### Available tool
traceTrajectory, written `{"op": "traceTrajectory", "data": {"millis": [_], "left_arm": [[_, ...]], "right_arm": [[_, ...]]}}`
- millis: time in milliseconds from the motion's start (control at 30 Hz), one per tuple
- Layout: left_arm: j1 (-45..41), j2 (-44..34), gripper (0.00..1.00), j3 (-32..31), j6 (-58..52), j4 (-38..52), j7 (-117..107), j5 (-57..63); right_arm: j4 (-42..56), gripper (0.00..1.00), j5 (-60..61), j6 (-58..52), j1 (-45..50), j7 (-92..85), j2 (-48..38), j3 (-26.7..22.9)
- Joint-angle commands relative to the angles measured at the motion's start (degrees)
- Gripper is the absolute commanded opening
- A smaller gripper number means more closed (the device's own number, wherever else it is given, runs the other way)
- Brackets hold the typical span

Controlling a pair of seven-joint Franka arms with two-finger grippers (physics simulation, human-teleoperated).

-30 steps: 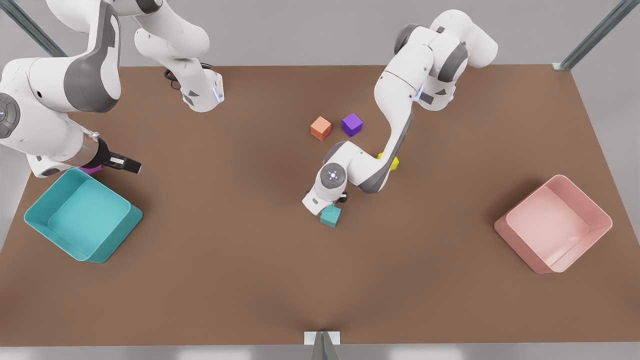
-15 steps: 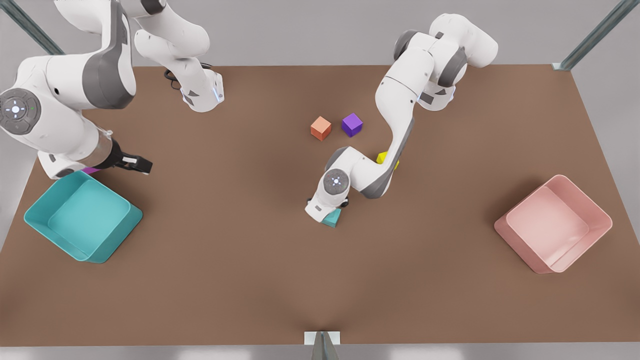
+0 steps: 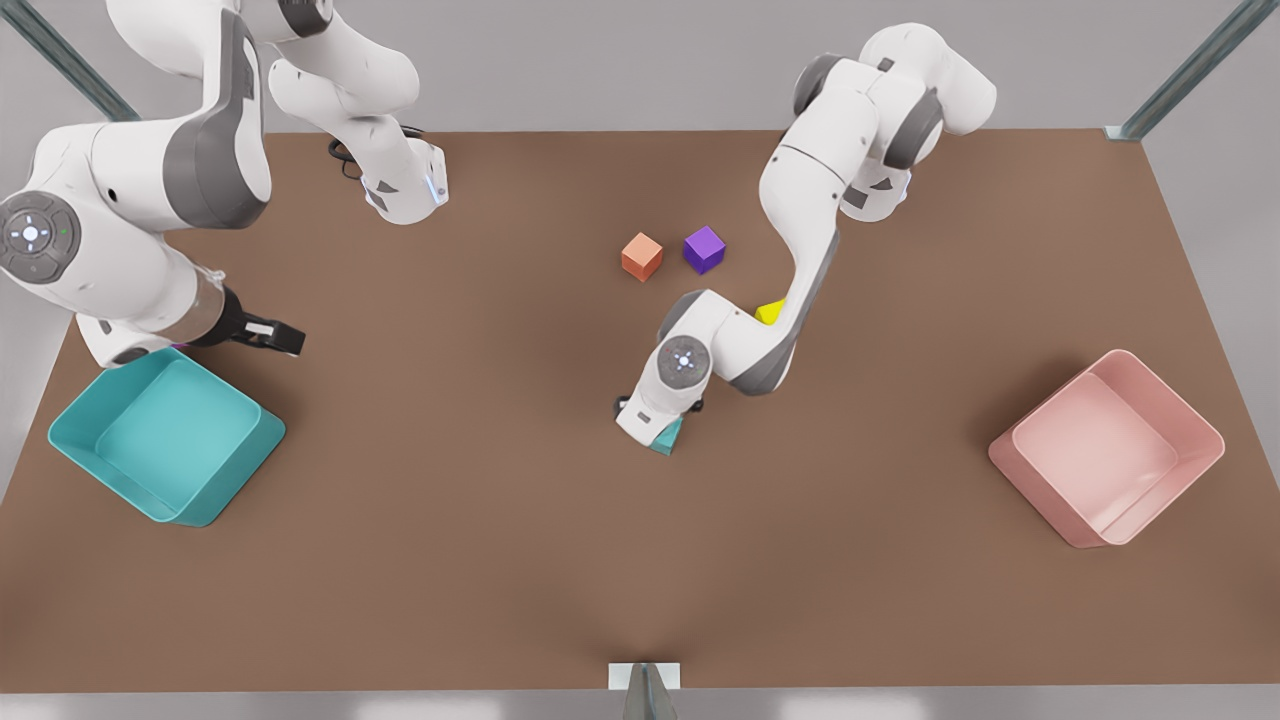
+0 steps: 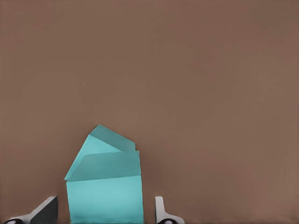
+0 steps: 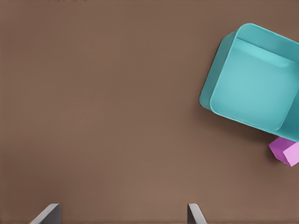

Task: Stack the two blue cubes on top of each other

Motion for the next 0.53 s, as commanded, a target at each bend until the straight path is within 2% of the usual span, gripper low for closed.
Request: {"op": "traceTrajectory", "data": {"millis": [0,100,167,200,233,300,333,367,500], "left_arm": [[0.19,-0.71,1.0,-0.21,-2.7,0.03,-1.36,-0.96],[1.16,-2.2,1.0,-1.71,-4.98,0.03,-1.71,-0.96],[5.8,-10.09,1.0,-1.01,-20.69,1.08,-1.53,-0.69],[14.42,-20.21,1.0,-1.18,-31.16,1.7,4.77,2.64],[18.82,-24.7,1.0,-1.09,-38.72,1.61,19.62,10.9],[23.48,-26.02,1.0,-1.27,-46.29,3.11,27.73,16.26],[25.41,-27.42,1.0,-1.44,-45.6,1.62,33.96,15.92],[28.84,-33.23,1.0,-1.44,-41.02,-6.12,47.33,16.36],[29.64,-32.97,1.0,-1.01,-43.39,-5.16,47.25,16.36]], "right_arm": [[0.15,1.0,-0.02,-0.09,0.0,0.55,0.1,0.0],[0.24,1.0,-0.11,-0.09,0.0,0.64,0.28,0.09],[0.24,1.0,-0.11,-0.09,0.0,0.64,0.28,0.09],[0.68,1.0,-0.11,-0.09,0.0,0.64,0.28,0.09],[0.94,1.0,-0.02,-0.09,0.0,0.64,0.54,0.09],[1.03,1.0,-0.02,-0.09,0.0,0.64,0.63,0.09],[1.03,1.0,-0.02,-0.09,0.0,0.64,0.63,0.09],[1.03,1.0,-0.02,-0.09,0.0,0.64,0.63,0.09],[1.03,1.0,-0.1,-0.18,0.0,0.55,0.63,0.09]]}}
